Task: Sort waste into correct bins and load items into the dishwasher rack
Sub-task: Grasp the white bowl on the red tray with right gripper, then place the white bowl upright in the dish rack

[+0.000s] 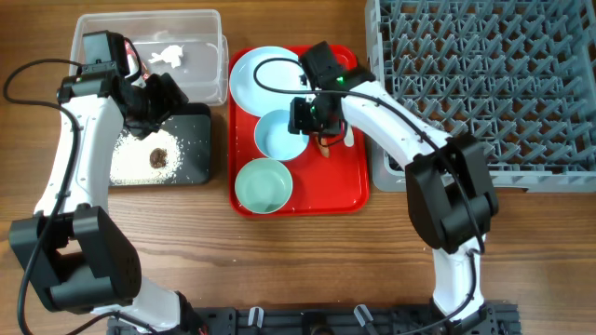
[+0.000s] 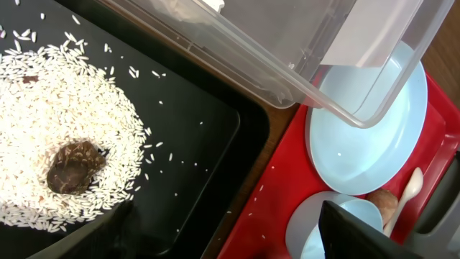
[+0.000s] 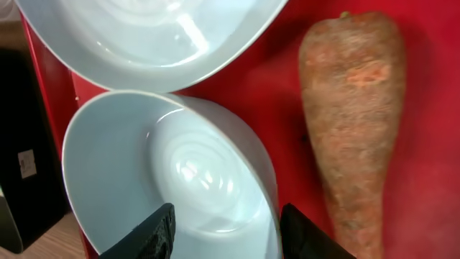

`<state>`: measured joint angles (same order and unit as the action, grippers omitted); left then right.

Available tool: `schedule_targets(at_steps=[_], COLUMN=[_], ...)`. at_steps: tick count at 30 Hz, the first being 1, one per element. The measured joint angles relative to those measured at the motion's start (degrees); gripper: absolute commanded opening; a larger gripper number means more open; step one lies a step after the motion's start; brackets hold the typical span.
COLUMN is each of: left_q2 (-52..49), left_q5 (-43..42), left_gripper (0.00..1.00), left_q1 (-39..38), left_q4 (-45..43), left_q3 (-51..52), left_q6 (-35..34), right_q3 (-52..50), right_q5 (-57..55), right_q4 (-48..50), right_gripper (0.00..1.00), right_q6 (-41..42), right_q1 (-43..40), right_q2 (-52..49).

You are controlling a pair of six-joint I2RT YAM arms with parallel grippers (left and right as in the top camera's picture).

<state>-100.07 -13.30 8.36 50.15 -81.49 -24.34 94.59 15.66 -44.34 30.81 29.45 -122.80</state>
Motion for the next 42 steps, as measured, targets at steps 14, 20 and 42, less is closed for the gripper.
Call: schedule_targets(at_steps=[14, 20, 42], left_q2=[0.00, 0.00, 0.00], left_q5=[0.00, 0.00, 0.02], left_gripper=[1.00, 1.00, 1.00], left_q1=[0.00, 0.00, 0.00], left_q4=[0.46, 0.46, 0.46], left_q3=[0.00, 0.00, 0.00], left_q6=[-0.20, -0.20, -0.20], right_q3=[-0.31, -0.24, 1.05], right_q5=[0.63, -0.57, -76.30], right_q4=[-0.28, -1.55, 64.24], right_gripper=[0.04, 0.05, 0.04], right_q6=[0.61, -5.57, -70.14], right_q1=[0.00, -6.54, -13.51], right_q2=[-1.18, 10.08, 5.57])
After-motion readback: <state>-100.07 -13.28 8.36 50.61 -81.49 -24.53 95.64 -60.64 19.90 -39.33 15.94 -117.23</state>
